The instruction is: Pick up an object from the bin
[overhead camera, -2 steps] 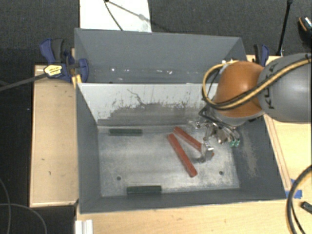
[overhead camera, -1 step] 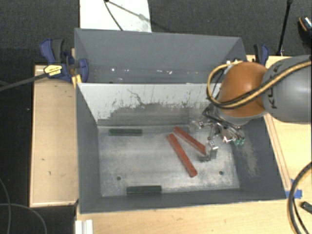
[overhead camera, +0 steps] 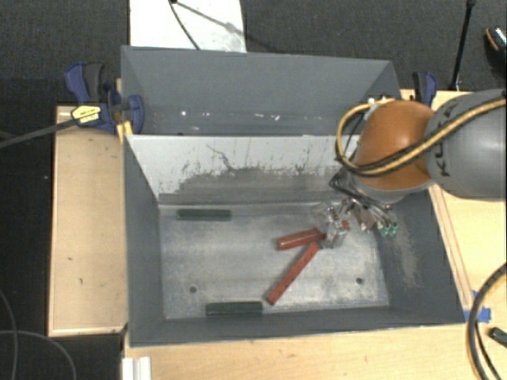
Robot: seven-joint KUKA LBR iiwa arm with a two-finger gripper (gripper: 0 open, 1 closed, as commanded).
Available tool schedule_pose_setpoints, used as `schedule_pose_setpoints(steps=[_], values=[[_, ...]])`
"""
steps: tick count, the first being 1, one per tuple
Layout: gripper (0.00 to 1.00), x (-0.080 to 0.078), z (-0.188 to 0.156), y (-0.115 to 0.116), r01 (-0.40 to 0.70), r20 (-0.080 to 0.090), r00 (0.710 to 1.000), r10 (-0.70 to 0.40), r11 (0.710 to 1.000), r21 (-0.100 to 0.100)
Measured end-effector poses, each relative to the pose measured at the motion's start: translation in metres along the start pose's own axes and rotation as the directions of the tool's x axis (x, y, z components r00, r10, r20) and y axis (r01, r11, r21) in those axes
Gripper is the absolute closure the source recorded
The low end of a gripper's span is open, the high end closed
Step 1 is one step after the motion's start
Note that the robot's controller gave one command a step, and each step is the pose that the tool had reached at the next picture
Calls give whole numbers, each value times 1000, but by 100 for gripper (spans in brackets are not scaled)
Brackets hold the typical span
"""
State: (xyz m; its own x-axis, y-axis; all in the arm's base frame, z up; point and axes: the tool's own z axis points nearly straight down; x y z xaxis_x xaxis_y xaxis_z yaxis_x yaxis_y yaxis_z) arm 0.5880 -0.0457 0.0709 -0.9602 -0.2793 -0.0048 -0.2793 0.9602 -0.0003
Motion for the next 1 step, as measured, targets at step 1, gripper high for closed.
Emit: schedule_pose_setpoints(steps=[1], values=[[100,12,-129,40,184,5,983,-184,983,2]])
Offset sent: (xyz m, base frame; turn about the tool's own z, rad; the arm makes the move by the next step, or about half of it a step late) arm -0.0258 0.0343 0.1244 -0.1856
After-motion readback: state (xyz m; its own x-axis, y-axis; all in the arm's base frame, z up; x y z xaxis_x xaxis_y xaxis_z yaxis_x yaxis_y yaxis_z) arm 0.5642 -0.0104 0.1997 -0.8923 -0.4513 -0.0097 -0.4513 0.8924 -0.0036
